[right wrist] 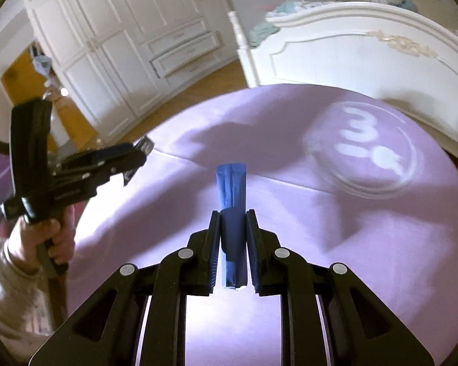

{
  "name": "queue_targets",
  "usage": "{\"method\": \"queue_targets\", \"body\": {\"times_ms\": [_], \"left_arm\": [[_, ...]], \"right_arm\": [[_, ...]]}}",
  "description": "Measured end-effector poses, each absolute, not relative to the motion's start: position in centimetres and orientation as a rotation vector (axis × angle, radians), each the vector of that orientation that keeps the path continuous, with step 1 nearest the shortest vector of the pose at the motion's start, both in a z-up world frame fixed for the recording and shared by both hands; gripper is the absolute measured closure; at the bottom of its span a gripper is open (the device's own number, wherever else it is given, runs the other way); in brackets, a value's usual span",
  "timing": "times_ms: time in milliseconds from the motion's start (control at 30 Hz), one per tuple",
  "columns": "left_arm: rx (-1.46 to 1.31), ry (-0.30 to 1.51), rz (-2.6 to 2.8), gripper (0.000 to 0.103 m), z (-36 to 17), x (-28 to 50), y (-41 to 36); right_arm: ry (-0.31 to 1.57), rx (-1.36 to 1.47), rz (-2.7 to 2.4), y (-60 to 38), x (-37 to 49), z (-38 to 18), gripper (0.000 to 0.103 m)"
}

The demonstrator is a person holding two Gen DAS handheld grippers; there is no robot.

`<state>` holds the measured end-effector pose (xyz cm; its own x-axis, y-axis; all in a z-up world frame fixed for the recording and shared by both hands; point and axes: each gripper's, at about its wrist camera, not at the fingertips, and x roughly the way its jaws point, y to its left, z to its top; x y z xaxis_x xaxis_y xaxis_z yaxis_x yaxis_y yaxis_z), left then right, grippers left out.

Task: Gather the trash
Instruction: 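Carry battery card and blue strip over the bin, open both tools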

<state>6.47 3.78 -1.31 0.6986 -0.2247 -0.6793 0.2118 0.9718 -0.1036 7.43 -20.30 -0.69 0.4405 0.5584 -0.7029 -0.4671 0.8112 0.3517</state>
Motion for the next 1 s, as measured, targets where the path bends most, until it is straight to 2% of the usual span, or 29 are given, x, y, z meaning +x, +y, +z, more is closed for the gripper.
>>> {"method": "queue_targets", "body": {"times_ms": [567,1000], "left_arm": [[-0.212,0.719,0.040,0.045,-2.5,-1.1,21.4],[-0.298,0.755,0.082,0.045,-5.4,-2.2,27.1]], "right_arm": [[0.952,0.029,0.865,-0.8,8.1,1.2,0.085],[1.021,-0.036,0.934,10.2,9.2,-0.4,0.085]]}}
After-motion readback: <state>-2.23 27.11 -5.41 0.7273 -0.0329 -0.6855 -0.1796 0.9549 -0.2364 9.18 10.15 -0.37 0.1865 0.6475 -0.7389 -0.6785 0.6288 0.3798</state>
